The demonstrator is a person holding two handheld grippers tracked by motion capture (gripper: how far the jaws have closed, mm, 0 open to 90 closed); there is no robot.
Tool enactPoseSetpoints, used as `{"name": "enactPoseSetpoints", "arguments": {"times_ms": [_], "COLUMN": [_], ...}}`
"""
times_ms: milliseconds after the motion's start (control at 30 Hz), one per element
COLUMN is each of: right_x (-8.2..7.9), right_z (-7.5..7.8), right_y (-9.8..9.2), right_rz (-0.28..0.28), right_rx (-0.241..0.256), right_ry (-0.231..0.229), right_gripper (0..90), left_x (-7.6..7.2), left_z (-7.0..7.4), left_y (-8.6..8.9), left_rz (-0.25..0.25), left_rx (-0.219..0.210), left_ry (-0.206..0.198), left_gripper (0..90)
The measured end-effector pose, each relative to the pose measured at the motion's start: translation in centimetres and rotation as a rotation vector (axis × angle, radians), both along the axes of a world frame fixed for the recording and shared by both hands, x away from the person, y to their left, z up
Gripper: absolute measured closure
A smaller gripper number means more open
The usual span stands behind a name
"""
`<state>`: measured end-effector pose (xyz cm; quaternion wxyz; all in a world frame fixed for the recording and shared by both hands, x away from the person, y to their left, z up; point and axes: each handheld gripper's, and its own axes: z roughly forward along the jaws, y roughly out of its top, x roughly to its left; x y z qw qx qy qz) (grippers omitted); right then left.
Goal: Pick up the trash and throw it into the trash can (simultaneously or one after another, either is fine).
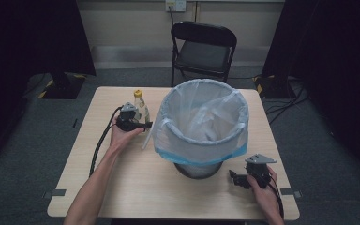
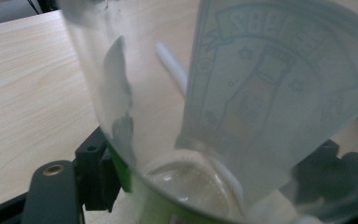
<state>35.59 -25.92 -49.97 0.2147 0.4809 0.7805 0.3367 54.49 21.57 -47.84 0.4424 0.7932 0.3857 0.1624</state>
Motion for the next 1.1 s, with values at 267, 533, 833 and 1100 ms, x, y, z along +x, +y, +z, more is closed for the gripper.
{"name": "enactPoseSetpoints", "arguments": {"times_ms": [267, 533, 833, 1100], "right_x": [0.0, 0.0, 0.0, 0.0], "right_z": [0.0, 0.0, 0.0, 0.0], "right_y": [0.0, 0.0, 0.0, 0.0], "right_rz": [0.000, 0.000, 0.000, 0.000], "right_rx": [0.000, 0.000, 0.000, 0.000], "right_ry": [0.000, 0.000, 0.000, 0.000], "right_gripper": [11.6, 11.6, 11.6, 11.6], "left_x": [0.0, -0.3, -1.1, -1.6], "left_z": [0.4, 1.2, 2.8, 4.0], "left_y": [0.6, 0.9, 1.4, 1.9], "left_rz": [-0.002, -0.004, -0.009, -0.007], "left_rx": [-0.022, -0.036, -0.069, -0.080], "left_ry": [0.025, 0.018, 0.007, -0.006], "left_gripper": [27.8, 27.8, 27.8, 27.9]}}
